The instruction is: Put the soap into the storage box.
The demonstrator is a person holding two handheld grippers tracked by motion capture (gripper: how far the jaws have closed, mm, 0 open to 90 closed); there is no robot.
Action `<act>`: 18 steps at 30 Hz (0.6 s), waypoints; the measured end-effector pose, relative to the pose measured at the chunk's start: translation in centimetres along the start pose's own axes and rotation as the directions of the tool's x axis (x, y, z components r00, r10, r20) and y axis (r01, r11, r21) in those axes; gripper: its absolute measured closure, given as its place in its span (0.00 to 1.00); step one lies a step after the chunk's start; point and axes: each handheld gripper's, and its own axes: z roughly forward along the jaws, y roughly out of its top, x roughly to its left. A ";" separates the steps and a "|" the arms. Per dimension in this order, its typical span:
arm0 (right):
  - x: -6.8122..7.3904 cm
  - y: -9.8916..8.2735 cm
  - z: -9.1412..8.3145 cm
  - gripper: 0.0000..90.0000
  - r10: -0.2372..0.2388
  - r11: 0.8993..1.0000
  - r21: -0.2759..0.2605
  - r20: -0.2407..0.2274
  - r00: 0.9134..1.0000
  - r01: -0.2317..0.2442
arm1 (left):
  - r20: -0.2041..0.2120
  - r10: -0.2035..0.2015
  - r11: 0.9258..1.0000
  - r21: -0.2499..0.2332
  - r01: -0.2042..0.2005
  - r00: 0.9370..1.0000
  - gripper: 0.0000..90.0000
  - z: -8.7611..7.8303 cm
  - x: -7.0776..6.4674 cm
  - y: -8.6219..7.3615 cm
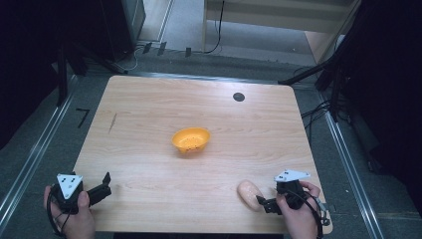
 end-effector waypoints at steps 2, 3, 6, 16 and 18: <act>0.3 0.1 0.1 0.08 -0.002 1.000 0.003 -0.005 1.000 0.002 | -0.002 0.000 1.000 -0.001 0.000 1.000 0.00 0.0 0.0 0.0; 0.4 0.2 0.2 0.08 -0.006 1.000 0.005 -0.009 1.000 0.006 | -0.003 0.000 1.000 -0.001 0.000 1.000 0.00 0.0 0.0 0.0; 0.7 0.3 0.5 0.08 -0.003 1.000 0.008 -0.014 1.000 0.003 | -0.004 0.000 1.000 0.000 0.000 1.000 0.00 0.0 0.0 0.0; 1.7 0.6 1.3 0.08 -0.004 1.000 0.002 -0.041 0.999 0.004 | -0.005 -0.002 1.000 0.000 0.002 1.000 0.00 0.0 0.0 0.0; 1.9 0.7 1.4 0.08 0.002 1.000 0.005 -0.044 0.999 -0.002 | -0.007 -0.001 1.000 0.002 0.001 1.000 0.00 0.0 0.0 0.0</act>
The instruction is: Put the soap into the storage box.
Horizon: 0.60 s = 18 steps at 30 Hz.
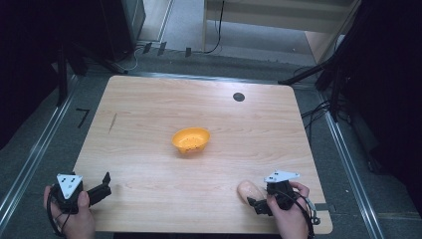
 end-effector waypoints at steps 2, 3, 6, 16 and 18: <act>0.2 0.0 0.2 0.07 -0.004 1.000 0.003 -0.006 1.000 0.004 | 0.000 0.000 1.000 0.000 0.000 1.000 0.00 0.0 0.0 0.0; 0.3 0.1 0.3 0.07 -0.007 1.000 0.002 -0.007 1.000 0.007 | 0.000 0.000 1.000 0.000 0.000 1.000 0.00 0.0 0.0 0.0; 0.7 0.1 0.6 0.07 -0.011 1.000 0.007 -0.007 1.000 0.011 | 0.004 -0.001 1.000 0.000 0.001 1.000 0.00 0.0 0.0 0.0; 1.4 0.0 1.7 0.09 -0.029 0.999 0.019 0.009 1.000 0.029 | 0.006 -0.001 1.000 0.001 0.001 1.000 0.00 0.0 0.0 0.0; 1.6 -0.1 1.9 0.14 -0.030 0.999 0.020 0.024 0.999 0.030 | 0.007 -0.001 1.000 0.002 0.001 1.000 0.00 0.0 0.1 0.0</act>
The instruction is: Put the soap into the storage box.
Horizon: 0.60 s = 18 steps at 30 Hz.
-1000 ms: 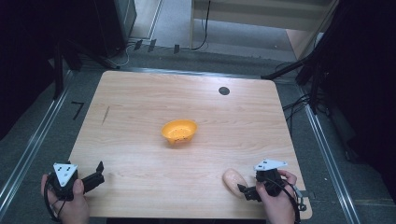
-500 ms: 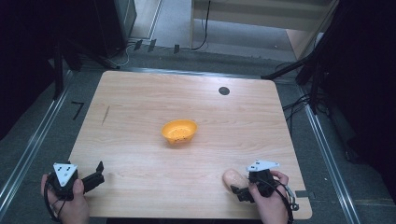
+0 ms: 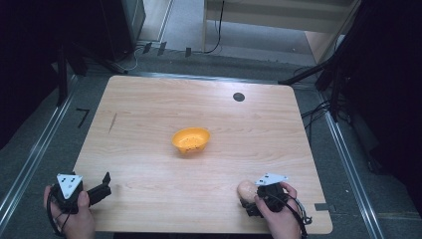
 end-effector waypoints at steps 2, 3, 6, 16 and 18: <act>0.2 0.0 0.2 0.15 0.004 1.000 -0.002 0.011 1.000 -0.004 | 0.000 -0.001 1.000 0.000 0.001 1.000 0.00 0.0 0.0 0.0; 0.2 0.0 0.3 0.15 0.005 1.000 -0.004 0.020 1.000 -0.005 | 0.000 -0.001 1.000 0.000 0.001 1.000 0.00 0.0 0.0 0.0; 0.3 0.1 0.4 0.16 0.002 1.000 -0.006 0.028 1.000 -0.002 | 0.001 -0.001 1.000 0.000 0.001 1.000 0.00 0.0 0.0 0.0; 0.5 0.3 0.4 0.32 -0.014 1.000 -0.020 0.057 0.998 0.015 | 0.005 -0.001 1.000 -0.001 0.001 1.000 0.00 0.0 0.0 0.0; 0.5 0.5 0.3 0.36 -0.028 0.999 -0.016 0.049 0.998 0.029 | 0.006 0.000 1.000 0.000 0.000 1.000 0.00 0.0 0.0 0.0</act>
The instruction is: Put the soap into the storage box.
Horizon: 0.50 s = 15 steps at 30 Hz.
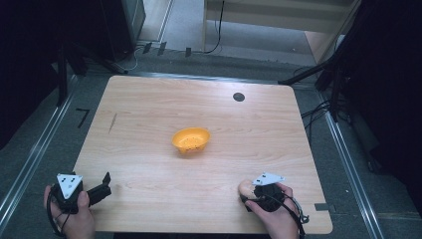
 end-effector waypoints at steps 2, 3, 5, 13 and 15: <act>-0.1 0.1 0.0 0.37 -0.003 1.000 0.008 -0.005 1.000 0.003 | 0.000 0.000 1.000 0.000 0.000 1.000 0.00 0.0 0.0 0.0; -0.1 0.2 0.0 0.37 -0.011 1.000 0.012 -0.009 1.000 0.011 | 0.000 0.000 1.000 0.000 0.000 1.000 0.00 0.0 0.0 0.0; -0.2 0.2 0.0 0.37 -0.027 0.999 0.016 -0.015 1.000 0.027 | -0.003 -0.001 1.000 0.000 0.001 1.000 0.00 0.0 0.0 0.0; -0.5 0.3 -0.1 0.37 -0.074 0.997 0.019 -0.040 0.996 0.074 | -0.003 -0.002 1.000 0.000 0.002 1.000 0.00 0.0 0.0 0.0; -0.7 0.5 -0.2 0.37 -0.097 0.995 0.011 -0.050 0.994 0.097 | -0.004 -0.003 1.000 0.000 0.003 1.000 0.00 0.0 0.0 0.0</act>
